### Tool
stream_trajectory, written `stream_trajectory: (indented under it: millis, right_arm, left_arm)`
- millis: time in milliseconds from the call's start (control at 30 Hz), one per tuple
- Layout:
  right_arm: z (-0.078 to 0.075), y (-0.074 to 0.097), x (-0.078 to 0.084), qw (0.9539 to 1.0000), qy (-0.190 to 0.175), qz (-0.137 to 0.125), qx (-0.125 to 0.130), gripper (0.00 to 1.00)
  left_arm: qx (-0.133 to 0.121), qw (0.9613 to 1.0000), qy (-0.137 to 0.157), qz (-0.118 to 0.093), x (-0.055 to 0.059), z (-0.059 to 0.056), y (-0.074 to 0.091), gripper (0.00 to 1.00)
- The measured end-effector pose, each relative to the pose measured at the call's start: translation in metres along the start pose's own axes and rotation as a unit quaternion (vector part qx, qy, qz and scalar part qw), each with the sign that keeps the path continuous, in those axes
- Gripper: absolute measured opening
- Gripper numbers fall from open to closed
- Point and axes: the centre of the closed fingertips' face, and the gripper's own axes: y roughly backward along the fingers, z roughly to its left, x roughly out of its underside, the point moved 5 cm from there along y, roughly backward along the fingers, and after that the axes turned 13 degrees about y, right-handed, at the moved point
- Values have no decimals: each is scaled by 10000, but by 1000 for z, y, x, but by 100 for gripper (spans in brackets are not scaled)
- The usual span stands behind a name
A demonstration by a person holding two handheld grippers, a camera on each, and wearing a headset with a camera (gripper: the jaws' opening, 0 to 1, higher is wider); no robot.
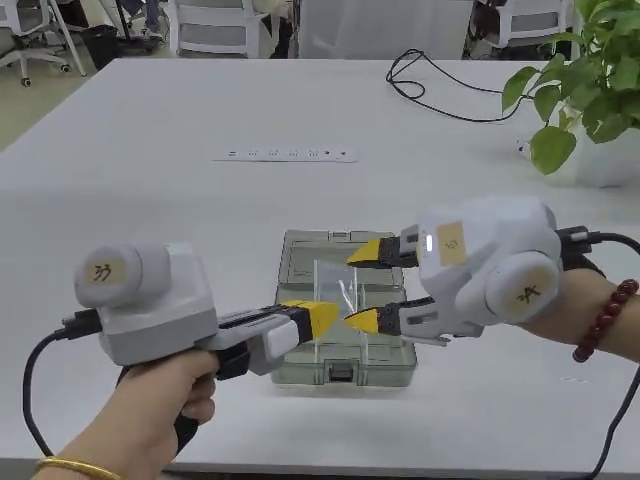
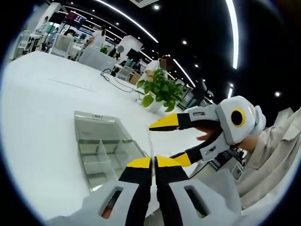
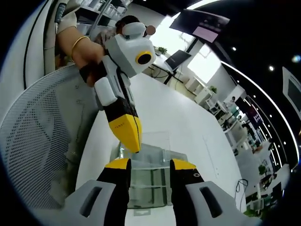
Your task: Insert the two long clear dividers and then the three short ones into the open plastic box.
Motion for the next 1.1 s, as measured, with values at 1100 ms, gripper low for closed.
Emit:
stream_trajectory:
  millis: [1100]
  right_arm:
    - [9,12,-5,9890,-886,-829,-847,26]
  left_arm:
    - [-36,9549,-2785,1033,13,3,2,0]
